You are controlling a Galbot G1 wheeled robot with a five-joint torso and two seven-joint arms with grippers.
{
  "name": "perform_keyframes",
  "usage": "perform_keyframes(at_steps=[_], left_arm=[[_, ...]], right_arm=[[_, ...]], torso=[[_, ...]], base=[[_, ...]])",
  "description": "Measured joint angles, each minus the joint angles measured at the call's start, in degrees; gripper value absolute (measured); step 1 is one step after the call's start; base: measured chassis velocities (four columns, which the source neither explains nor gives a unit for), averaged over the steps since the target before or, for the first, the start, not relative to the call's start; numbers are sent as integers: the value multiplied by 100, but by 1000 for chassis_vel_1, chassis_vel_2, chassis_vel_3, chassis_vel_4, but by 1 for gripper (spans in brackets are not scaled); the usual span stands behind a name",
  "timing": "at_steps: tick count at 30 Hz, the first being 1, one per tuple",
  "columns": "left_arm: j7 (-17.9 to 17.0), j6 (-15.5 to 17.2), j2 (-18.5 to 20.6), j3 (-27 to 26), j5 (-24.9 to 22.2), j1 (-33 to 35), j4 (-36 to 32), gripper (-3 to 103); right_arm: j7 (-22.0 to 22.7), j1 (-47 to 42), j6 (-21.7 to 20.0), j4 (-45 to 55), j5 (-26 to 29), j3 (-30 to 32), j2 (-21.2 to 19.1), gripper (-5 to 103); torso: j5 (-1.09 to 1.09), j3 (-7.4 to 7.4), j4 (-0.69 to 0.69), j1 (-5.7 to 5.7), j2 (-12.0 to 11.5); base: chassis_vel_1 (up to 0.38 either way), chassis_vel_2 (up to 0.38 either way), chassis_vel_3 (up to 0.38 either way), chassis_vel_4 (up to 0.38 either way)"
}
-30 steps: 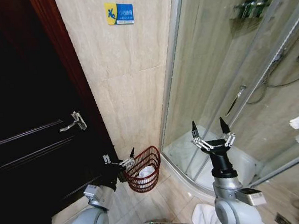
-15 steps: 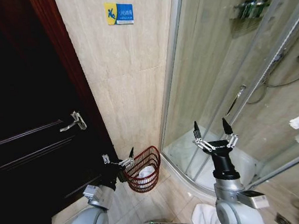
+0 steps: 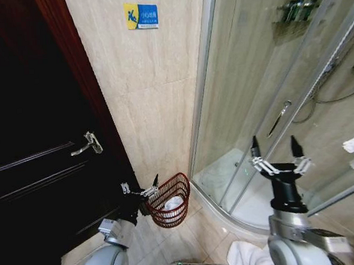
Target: Discard the used towel into the hamper.
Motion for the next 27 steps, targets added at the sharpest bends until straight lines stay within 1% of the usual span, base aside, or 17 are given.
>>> perform_keyframes(at_steps=[6,14,27], left_arm=[[-1,1,0,0,0,0,0,100],[-2,3,1,-1,0,0,0,100],[-1,7,-1,1,0,0,-1,100]], right_arm=[[4,104,-162,94,181,7,-8,100],[22,106,-208,105,319,193,-38,100],[40,39,-230,103,607,518,-113,100]], torso=[[-1,0,0,0,0],[-1,0,0,0,0],[1,0,0,1,0]], base=[[0,0,0,0],[-26,-22,34,18],[-129,-141,137,136]])
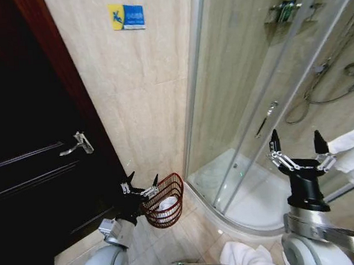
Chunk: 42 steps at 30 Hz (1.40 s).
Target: Discard the used towel into the hamper.
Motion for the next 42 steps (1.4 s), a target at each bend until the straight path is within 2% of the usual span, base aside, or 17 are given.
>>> perform_keyframes(at_steps=[8,10,13,17,24,26,27,29,30,31,33,34,36,38,40,41,42], left_arm=[[1,1,1,0,0,0,0,100],[1,0,1,0,0,0,0,100],[1,1,1,0,0,0,0,100],[2,1,0,1,0,0,-1,100],[3,1,0,0,0,0,-1,100],[2,1,1,-1,0,0,-1,100],[2,1,1,-1,0,0,-1,100],[2,1,4,-2,0,0,-1,100],[2,1,4,-2,0,0,0,100],[2,1,4,-2,0,0,0,100],[2,1,2,-1,0,0,0,100],[2,1,2,-1,0,0,-1,100],[2,1,2,-1,0,0,0,100],[2,1,0,-1,0,0,0,100],[2,1,2,-1,0,0,-1,100],[2,1,2,-1,0,0,-1,100],[2,1,3,-1,0,0,-1,100]], right_arm=[[144,16,68,-2,55,507,-9,100],[485,133,-40,-3,93,641,-89,100],[630,207,-119,-4,200,848,-144,100],[605,279,-21,-5,249,1088,-214,100],[546,700,259,-8,140,1781,-617,100],[459,811,527,-8,-44,2161,-729,100],[459,811,527,-8,-44,2161,-729,100],[363,819,1068,-8,-380,2455,-711,100],[378,800,1317,-7,-595,2441,-655,100],[378,800,1317,-7,-595,2441,-655,100],[552,747,1787,-8,-1180,2346,-505,100],[643,768,1813,-9,-1291,2391,-491,100],[738,830,1734,-9,-1277,2475,-545,100],[835,904,1429,-9,-932,2507,-747,100],[913,925,982,-9,-260,2403,-1017,100],[913,925,982,-9,-260,2403,-1017,100],[999,941,624,-10,356,2359,-1241,100]], torso=[[-1,0,-1,-1,0],[0,0,0,0,0],[-2,0,0,0,0],[2,0,0,-1,0],[-1,0,0,-1,0],[-4,0,1,-1,0],[-4,0,1,-1,0],[-3,0,0,-1,0],[-5,0,-1,-1,0],[-5,0,-1,-1,0],[1,0,-1,-1,0],[1,0,-1,-1,0],[1,0,-2,-1,0],[-1,0,0,-1,0],[0,0,-1,-1,0],[0,0,-1,-1,0],[0,0,0,-1,0]], base=[[-147,-151,140,148],[-155,-152,144,149],[-167,-137,140,142],[-131,-136,137,146],[-49,-55,43,46],[0,0,0,0],[0,0,0,0],[42,54,-23,-23],[0,0,0,0],[0,0,0,0],[0,0,0,0],[0,0,0,0],[0,0,0,0],[0,0,0,0],[0,0,0,0],[0,0,0,0],[0,0,0,0]])
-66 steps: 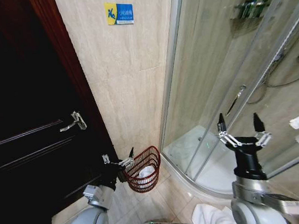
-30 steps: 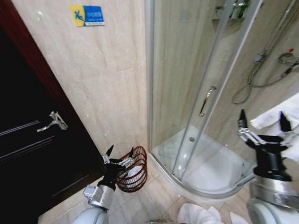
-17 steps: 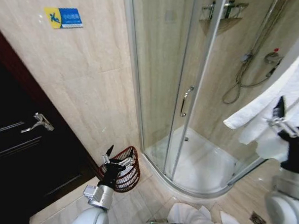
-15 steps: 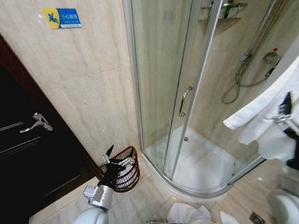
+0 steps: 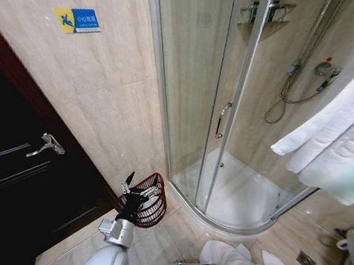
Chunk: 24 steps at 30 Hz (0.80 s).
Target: Discard the used towel into the hamper.
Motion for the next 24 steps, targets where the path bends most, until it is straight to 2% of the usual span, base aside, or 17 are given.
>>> perform_keyframes(at_steps=[1,2,5,6,9,10,12,15,18,19,21,24], left_arm=[[0,0,-2,0,0,0,0,100],[0,0,-2,0,0,0,0,100],[0,0,-2,0,0,0,0,100],[0,0,-2,0,0,0,0,100],[0,0,-1,0,0,0,0,100],[0,0,-1,0,0,0,0,100],[0,0,-1,0,0,0,0,100],[0,0,-2,0,0,0,0,100],[0,0,-2,0,0,0,0,100],[0,0,-2,0,0,0,0,100],[0,0,-2,1,0,0,0,100],[0,0,-1,0,0,0,0,100]], right_arm=[[10,81,-362,0,627,92,-232,100],[10,81,-362,0,627,92,-232,100],[173,400,-799,1,1182,472,-690,100],[173,400,-799,1,1182,472,-690,100],[384,574,-1265,2,1701,1028,-983,100],[384,574,-1265,2,1701,1028,-983,100],[354,636,-1505,2,2104,1284,-1077,100],[240,721,-1583,1,2388,1231,-1154,100],[107,964,-1843,2,3173,1074,-1403,100],[107,964,-1843,2,3173,1074,-1403,100],[114,1224,-2171,-4,3861,944,-1667,100],[165,1421,-2385,-91,3950,801,-1874,100]], torso=[[-1,0,0,0,0],[-1,0,0,0,0],[-3,0,1,0,0],[-3,0,1,0,0],[0,0,0,0,0],[0,0,0,0,0],[-1,0,-2,0,0],[1,0,-3,0,0],[-1,0,1,0,0],[-1,0,1,0,0],[-1,0,0,0,0],[-4,0,0,0,0]], base=[[0,0,0,0],[0,0,0,0],[0,0,0,0],[0,0,0,0],[0,0,0,0],[0,0,0,0],[0,0,0,0],[0,0,0,0],[0,0,0,0],[0,0,0,0],[0,0,0,0],[0,0,0,0]])
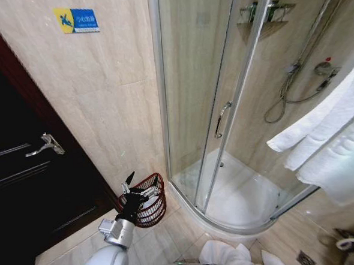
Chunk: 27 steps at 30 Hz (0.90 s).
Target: Discard the used towel into the hamper.
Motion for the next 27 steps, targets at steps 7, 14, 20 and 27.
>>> perform_keyframes(at_steps=[7,14,20,27], left_arm=[[0,0,0,0,0,0,0,100],[-1,0,0,0,0,0,0,100],[0,0,0,0,0,0,0,100],[0,0,0,0,0,0,0,100]], right_arm=[[-441,206,-535,-237,-1018,-823,-56,100],[-148,771,-547,-620,-1681,-1465,-271,100],[105,1456,-677,-1105,-1568,-1594,-972,100],[289,2070,-759,-1047,-522,-1856,-1483,100]], torso=[[5,0,-1,0,0],[4,0,-1,0,0],[2,0,-1,0,0],[3,0,0,0,0]], base=[[0,0,0,0],[0,0,0,0],[0,0,0,0],[0,0,0,0]])
